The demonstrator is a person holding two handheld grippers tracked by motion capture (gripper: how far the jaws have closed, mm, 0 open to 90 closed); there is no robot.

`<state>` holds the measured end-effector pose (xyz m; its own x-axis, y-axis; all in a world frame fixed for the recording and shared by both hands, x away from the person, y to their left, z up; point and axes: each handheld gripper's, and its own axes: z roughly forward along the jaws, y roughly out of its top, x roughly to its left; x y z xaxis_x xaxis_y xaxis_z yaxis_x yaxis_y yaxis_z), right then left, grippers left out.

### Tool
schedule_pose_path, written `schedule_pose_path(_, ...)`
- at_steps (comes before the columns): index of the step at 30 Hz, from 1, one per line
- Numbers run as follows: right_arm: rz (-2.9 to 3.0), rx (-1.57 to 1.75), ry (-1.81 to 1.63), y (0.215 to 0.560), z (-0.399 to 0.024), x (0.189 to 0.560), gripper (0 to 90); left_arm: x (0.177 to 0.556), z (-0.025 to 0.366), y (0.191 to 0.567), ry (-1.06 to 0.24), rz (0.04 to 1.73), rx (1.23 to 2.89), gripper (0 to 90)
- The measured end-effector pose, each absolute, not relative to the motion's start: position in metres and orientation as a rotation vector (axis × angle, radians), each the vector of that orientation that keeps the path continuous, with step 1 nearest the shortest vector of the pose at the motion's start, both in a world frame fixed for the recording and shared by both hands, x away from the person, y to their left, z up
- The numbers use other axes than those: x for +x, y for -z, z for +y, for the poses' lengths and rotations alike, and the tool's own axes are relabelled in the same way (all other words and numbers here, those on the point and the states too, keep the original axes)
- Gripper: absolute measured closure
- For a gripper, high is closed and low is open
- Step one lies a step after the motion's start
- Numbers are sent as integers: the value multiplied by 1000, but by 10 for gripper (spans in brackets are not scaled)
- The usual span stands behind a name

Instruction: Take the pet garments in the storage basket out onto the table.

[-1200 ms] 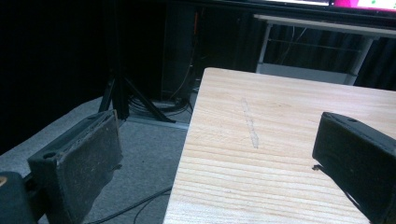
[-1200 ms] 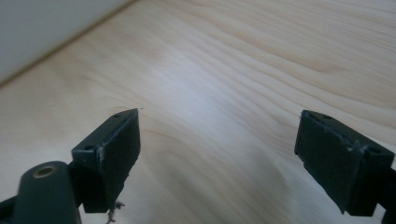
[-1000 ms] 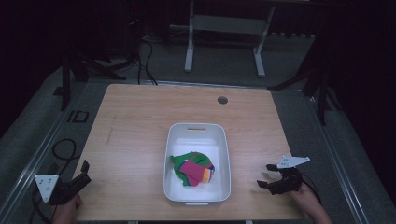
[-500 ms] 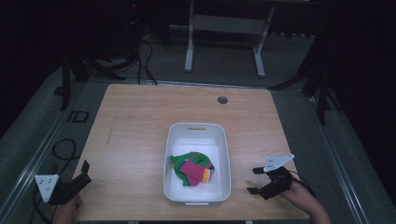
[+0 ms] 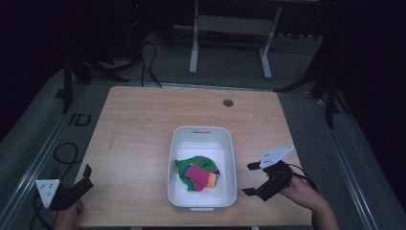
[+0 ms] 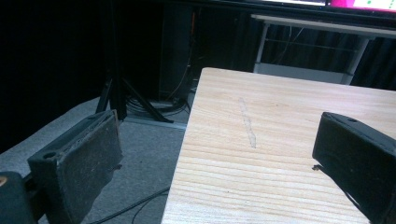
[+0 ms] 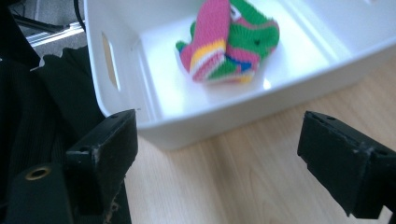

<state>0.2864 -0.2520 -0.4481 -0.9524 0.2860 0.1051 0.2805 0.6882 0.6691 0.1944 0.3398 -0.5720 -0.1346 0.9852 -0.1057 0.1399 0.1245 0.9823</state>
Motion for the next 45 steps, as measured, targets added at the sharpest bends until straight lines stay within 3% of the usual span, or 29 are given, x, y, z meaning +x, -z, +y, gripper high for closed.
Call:
schedule_pose_path(19, 2929, 324, -1074, 436, -182, 302, 126, 195, 340, 572, -1133, 1467, 1165, 18)
schedule_pose_path(45, 3013, 318, -655, 487, -71, 336, 137, 195, 341, 572, -1117, 1461, 1172, 18)
